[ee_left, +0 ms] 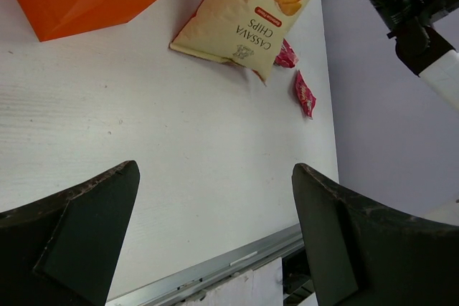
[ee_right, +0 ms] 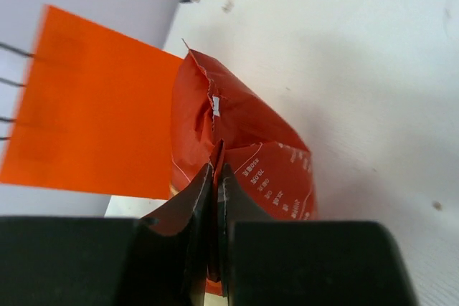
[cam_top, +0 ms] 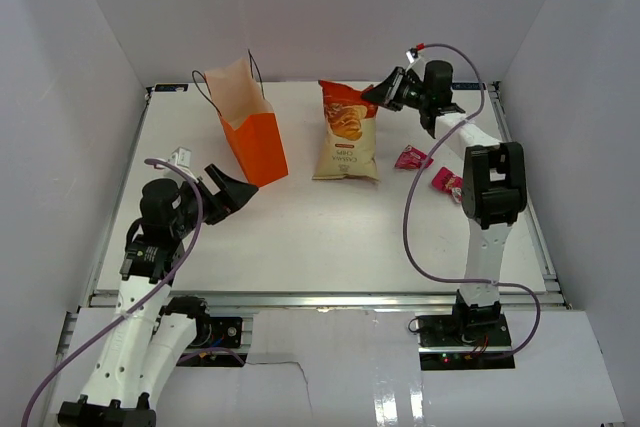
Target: Place the snacks into the paper bag
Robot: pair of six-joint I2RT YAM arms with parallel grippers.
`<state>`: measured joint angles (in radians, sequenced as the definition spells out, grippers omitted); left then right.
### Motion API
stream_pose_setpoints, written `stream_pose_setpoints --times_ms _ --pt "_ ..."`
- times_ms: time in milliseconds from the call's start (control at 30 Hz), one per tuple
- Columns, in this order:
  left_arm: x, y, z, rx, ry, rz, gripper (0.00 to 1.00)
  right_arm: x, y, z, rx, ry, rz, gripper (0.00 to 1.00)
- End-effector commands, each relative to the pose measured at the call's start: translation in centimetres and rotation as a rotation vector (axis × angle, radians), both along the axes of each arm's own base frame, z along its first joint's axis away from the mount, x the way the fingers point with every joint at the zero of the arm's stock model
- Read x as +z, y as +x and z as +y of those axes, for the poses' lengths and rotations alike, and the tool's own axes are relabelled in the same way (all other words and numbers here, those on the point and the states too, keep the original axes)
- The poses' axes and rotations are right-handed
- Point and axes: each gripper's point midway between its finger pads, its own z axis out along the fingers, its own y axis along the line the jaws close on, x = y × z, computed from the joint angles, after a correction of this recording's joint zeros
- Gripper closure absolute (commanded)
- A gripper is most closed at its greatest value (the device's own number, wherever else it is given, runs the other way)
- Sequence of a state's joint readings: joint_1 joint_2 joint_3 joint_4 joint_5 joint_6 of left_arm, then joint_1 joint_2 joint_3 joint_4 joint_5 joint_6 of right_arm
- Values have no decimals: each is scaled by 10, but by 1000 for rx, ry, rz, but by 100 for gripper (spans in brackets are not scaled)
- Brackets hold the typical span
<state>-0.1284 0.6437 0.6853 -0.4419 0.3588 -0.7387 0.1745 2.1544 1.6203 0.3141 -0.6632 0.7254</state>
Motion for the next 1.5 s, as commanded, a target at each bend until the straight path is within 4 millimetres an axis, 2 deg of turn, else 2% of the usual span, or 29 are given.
stream_pose_setpoints --times_ms 0,33,100,300,433,467,533,567,600,633,667,700,733,800,833,933,1067,1100,1133,1333,1467 --pt "23 -2 0 -7 0 -62 2 131 -27 5 100 66 -365 92" --pt "24 -2 0 -8 2 -67 2 154 -36 6 107 74 -411 92" --pt "26 -2 1 -8 11 -81 2 186 -49 7 116 83 -476 92" --pt "29 -5 1 -16 25 -107 2 270 -87 18 145 137 -621 92" --pt "30 -8 2 -15 27 -121 2 323 -119 38 170 170 -718 92" --pt "31 -9 2 -16 27 -126 2 349 -127 39 158 185 -776 92" --pt "32 -10 2 -16 27 -136 2 378 -142 53 157 200 -850 92" --pt "33 -11 2 -18 28 -139 2 391 -142 55 118 204 -862 92" --pt "32 -12 3 -16 28 -141 2 423 -154 57 100 219 -949 92" --pt "33 -13 2 -20 29 -145 2 439 -165 67 86 250 -978 92" --pt "32 -14 2 -20 31 -143 2 445 -167 75 80 255 -988 92" --pt "33 -16 3 -21 32 -150 2 470 -185 75 67 274 -1067 92" --pt "34 -17 3 -19 32 -153 2 478 -199 89 65 303 -1082 92" --pt "33 -19 4 -14 35 -154 2 489 -215 103 61 316 -1123 92" --pt "35 -21 5 -11 36 -163 2 492 -227 117 55 321 -1147 92" --pt "35 -28 7 -4 34 -171 2 494 -237 139 -2 313 -1171 92" --pt "33 -37 11 11 36 -169 2 494 -230 158 -127 301 -1202 92" --pt "34 -39 12 17 38 -172 2 499 -237 164 -149 320 -1223 92" --pt "33 -41 13 20 40 -169 2 497 -230 167 -203 290 -1250 92" --pt "33 -49 16 28 51 -175 2 495 -237 190 -287 299 -1321 92" --pt "32 -53 17 30 53 -173 2 496 -239 194 -342 296 -1362 92"
